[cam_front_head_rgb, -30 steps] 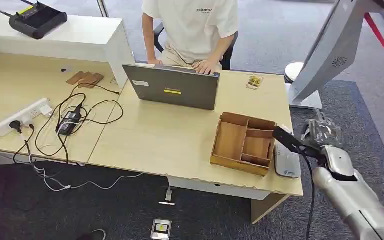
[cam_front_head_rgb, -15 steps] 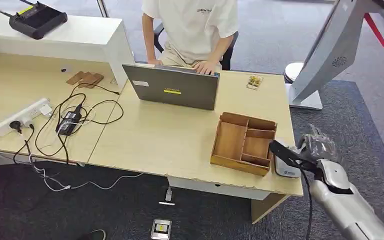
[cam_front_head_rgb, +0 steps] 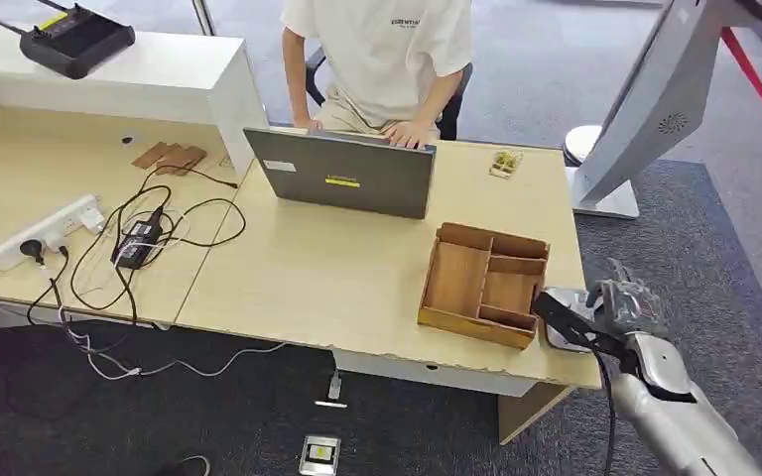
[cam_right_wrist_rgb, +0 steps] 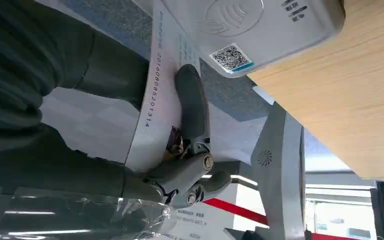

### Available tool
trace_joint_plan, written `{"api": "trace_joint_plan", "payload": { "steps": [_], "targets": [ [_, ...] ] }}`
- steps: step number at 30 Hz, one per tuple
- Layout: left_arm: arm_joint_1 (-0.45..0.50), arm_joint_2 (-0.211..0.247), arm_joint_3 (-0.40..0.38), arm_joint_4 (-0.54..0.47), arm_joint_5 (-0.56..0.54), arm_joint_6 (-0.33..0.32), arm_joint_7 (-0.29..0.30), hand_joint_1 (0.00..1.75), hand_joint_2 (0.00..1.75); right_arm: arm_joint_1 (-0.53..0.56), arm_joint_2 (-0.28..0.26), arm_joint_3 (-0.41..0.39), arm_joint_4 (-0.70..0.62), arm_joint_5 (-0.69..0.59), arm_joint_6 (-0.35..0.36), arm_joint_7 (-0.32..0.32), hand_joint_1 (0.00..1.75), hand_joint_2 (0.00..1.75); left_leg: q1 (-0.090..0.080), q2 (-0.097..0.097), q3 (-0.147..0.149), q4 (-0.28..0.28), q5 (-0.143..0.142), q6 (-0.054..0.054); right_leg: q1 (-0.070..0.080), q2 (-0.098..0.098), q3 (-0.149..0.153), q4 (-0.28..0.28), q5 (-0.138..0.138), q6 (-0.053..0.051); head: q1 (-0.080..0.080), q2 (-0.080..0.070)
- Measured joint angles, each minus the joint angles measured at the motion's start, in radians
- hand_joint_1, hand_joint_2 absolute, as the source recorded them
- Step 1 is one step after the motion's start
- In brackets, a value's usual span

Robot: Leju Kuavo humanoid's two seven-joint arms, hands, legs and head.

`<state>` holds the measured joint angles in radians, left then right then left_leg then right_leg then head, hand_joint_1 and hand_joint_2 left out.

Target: Pass the card to the sensor for recognition and then transmit it.

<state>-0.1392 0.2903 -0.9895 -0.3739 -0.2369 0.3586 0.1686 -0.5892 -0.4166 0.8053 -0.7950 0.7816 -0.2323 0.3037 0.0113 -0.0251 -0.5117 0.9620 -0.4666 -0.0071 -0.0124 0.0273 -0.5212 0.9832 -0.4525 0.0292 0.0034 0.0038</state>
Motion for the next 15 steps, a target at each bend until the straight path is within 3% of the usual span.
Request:
{"api": "trace_joint_plan", "payload": {
  "steps": [8,15],
  "targets": [
    [-0.011,0.0,-0.001,-0.004,-0.004,-0.011,0.003,0.0,0.0,0.014,-0.001,-0.022,-0.004,0.015,-0.023,0.002,1.75,1.75,0.0,0.0,0.001,0.0,0.0,0.0,0.0,0.0,0.001,0.0,0.0,0.0,0.0,0.0],
    [-0.016,0.0,-0.003,-0.004,0.0,-0.01,0.0,0.0,0.0,0.002,-0.003,-0.053,-0.059,0.077,-0.067,0.053,1.75,1.75,-0.001,0.0,-0.001,0.0,0.0,0.0,0.0,0.0,-0.001,0.001,0.001,0.001,0.0,0.0]
  ]
}}
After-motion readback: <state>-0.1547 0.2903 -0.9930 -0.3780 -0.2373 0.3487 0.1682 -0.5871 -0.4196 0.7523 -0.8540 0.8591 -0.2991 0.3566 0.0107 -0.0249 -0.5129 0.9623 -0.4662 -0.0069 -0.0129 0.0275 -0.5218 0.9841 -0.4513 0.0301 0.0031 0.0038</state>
